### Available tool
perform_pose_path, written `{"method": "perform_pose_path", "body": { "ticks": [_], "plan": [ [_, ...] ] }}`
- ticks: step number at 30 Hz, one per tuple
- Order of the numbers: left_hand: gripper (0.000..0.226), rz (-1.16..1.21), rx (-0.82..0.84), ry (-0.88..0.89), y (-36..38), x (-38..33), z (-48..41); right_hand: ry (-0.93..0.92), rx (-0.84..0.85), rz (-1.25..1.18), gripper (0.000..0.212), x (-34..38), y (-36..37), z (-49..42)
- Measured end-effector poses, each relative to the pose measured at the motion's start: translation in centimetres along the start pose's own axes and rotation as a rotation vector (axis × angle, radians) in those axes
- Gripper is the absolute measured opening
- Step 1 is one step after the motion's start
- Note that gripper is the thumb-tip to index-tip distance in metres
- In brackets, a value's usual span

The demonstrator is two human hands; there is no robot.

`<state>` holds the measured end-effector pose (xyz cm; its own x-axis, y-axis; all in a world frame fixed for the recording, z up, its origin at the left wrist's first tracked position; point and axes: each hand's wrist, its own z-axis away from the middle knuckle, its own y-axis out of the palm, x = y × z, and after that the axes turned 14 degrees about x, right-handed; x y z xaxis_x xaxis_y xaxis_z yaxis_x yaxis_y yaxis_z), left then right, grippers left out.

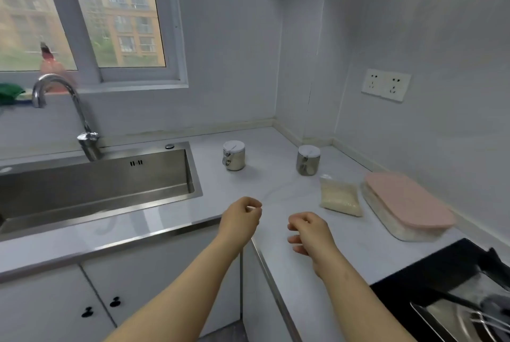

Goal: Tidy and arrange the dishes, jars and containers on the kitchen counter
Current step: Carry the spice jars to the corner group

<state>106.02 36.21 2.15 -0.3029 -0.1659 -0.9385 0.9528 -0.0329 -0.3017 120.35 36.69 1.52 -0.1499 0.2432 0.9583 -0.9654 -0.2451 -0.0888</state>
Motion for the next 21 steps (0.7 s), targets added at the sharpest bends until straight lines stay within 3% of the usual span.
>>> {"method": "perform_pose_path", "body": {
  "ticks": [11, 21],
  "plan": [
    [0.015, 0.012, -0.048, -0.061, -7.3, 0.5, -15.8, 0.063, 0.043, -0.036, 0.010, 2.9, 3.0, -15.9],
    [0.022, 0.125, -0.081, -0.155, -14.6, 5.4, -28.3, 0.162, -0.106, -0.103, 0.009, 3.5, 5.5, -27.7]
  ]
}}
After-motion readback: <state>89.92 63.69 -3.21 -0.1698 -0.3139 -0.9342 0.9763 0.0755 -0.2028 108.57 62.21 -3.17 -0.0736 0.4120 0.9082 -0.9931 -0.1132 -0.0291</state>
